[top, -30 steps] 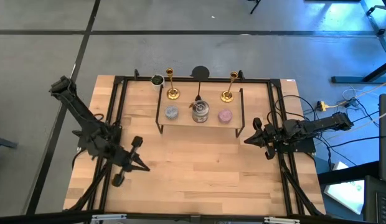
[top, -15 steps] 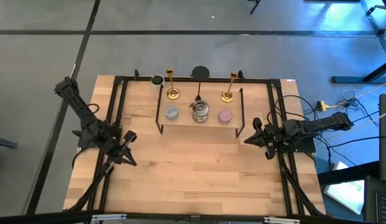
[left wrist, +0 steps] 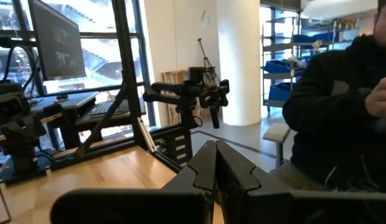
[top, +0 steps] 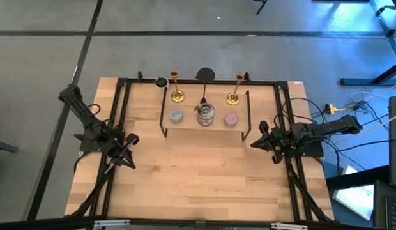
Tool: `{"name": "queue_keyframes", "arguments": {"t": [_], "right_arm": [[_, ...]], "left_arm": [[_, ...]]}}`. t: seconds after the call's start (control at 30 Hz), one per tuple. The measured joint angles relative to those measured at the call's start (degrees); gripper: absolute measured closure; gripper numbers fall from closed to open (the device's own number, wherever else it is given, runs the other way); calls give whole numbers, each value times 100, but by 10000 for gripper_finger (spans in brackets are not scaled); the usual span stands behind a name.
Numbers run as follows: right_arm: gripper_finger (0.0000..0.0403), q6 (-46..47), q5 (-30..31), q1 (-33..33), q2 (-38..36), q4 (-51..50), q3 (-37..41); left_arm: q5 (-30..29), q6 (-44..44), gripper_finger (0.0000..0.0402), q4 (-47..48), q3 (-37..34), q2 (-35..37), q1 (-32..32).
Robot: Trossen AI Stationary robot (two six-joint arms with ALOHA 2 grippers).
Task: Pick & Place candle stick holders
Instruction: Return to Home Position
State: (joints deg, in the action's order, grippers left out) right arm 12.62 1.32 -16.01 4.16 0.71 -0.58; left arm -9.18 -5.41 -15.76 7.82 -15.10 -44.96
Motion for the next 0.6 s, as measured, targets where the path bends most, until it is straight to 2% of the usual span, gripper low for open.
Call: {"name": "queue_keyframes", "arguments": {"t": [0.43, 0.6], "right_arm": [[402, 0, 0, 0, -1, 0, 0], [402, 0, 0, -1, 0, 0, 0]], "left_arm": [[654, 199, 400, -381, -360, 55, 845], [1115, 394, 400, -303, -372, 158, 1140]]}}
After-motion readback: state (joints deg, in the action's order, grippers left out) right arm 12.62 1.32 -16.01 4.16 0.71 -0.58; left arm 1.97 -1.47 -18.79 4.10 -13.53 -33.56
